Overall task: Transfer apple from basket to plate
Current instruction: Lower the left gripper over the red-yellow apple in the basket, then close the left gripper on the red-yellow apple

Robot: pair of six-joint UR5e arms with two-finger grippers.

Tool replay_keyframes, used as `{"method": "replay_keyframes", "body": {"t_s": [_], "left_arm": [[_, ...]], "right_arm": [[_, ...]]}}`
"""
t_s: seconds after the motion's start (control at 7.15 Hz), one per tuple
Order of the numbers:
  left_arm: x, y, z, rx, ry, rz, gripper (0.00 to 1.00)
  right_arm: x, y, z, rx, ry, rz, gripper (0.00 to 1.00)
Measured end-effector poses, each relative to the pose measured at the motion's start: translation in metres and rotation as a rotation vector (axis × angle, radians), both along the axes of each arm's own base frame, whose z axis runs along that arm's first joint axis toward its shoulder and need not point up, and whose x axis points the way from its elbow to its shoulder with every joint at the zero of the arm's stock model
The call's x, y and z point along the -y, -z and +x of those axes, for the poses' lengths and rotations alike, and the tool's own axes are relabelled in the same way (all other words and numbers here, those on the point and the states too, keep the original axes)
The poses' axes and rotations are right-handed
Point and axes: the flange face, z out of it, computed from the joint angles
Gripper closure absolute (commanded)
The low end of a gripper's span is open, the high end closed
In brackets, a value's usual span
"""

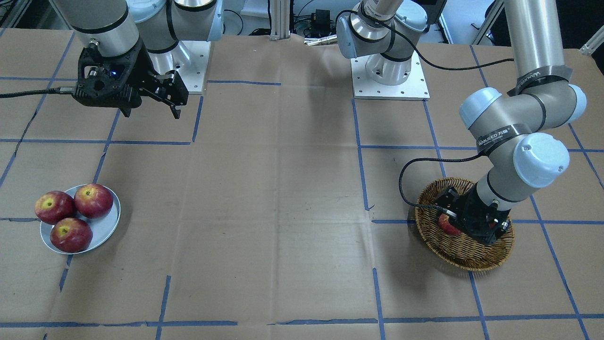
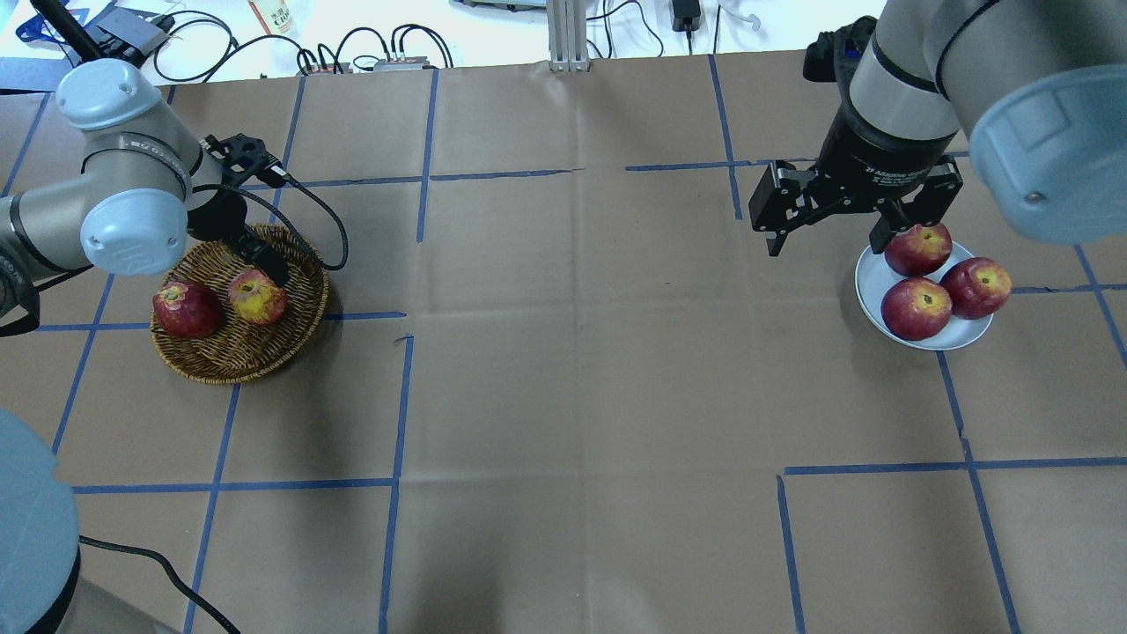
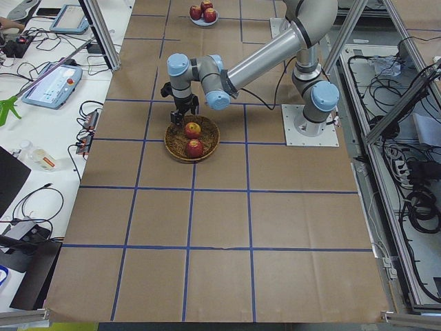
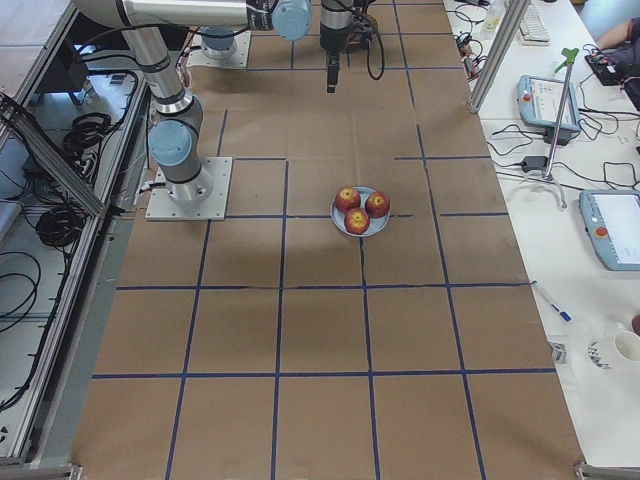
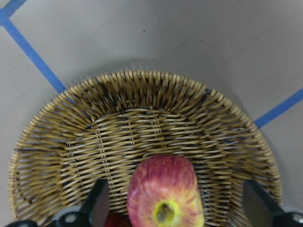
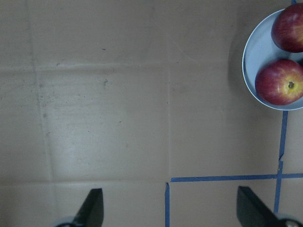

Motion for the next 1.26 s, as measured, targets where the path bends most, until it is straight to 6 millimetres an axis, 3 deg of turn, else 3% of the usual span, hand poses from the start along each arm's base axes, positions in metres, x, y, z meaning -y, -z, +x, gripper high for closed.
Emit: {"method": "replay_keyframes", "body": {"t_s": [0.42, 0.98, 1.12, 1.26], "left_arm": [[-0.004, 0.016, 0.031, -0.011, -0.012, 0.026, 0.01], [-0.010, 0.032, 0.033, -0.044, -0.043, 0.063, 0.01], [-0.013, 0.040, 0.030, -0.060, -0.051, 0.072, 0.05], [-0.015, 0.047, 0.029, -0.068, -0.058, 0.081, 0.30]], "right_arm": [[0.000, 0.000, 0.000, 0.000, 0.000, 0.000, 0.00], [0.000, 0.000, 0.000, 0.000, -0.001, 0.001, 0.00], [0.000, 0.000, 0.000, 0.000, -0.001, 0.001, 0.00], [0.000, 0.000, 0.000, 0.000, -0.001, 0.001, 0.00]]}}
